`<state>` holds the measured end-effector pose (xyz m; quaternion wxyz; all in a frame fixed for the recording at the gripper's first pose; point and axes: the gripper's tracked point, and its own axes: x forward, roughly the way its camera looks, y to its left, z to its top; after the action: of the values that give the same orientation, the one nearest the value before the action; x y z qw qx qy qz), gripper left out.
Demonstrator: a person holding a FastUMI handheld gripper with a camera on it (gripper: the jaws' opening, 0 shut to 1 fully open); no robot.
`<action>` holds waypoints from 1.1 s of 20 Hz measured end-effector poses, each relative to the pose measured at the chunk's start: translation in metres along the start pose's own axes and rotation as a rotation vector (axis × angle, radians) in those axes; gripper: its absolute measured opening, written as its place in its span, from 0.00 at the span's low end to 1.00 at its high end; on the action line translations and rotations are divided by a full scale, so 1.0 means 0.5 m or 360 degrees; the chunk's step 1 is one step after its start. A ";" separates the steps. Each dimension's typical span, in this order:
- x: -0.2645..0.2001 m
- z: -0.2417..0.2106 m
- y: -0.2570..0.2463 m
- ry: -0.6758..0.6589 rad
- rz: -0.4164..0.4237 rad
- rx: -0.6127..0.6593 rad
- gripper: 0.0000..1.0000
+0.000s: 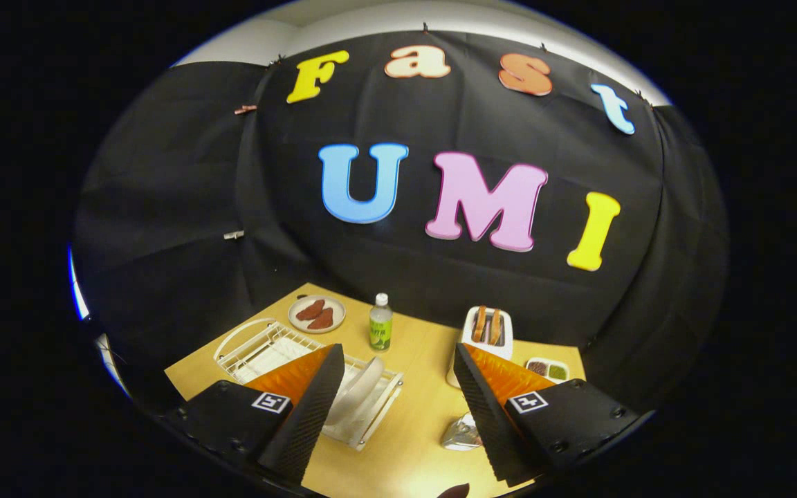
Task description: Take the plate from the dish rack, then take the spoon from the basket and place it into the plate.
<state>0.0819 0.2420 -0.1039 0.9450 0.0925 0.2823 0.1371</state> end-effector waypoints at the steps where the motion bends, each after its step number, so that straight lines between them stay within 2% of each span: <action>1: 0.030 -0.022 0.015 0.0065 -0.0012 0.0024 0.98; 7: 0.205 -0.181 0.066 0.0473 -0.0151 0.0137 0.99; 14: 0.321 -0.315 0.090 0.0767 -0.0340 0.0267 0.98; 16: 0.340 -0.331 0.092 0.0813 -0.0397 0.0285 0.91; 17: 0.346 -0.338 0.087 0.0825 -0.0439 0.0285 0.82; 21: 0.349 -0.348 0.067 0.0865 -0.0613 0.0313 0.35; 22: 0.348 -0.341 0.070 0.0855 -0.0630 0.0278 0.34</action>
<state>0.1192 0.3461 -0.3239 0.8336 0.0772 0.5442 -0.0542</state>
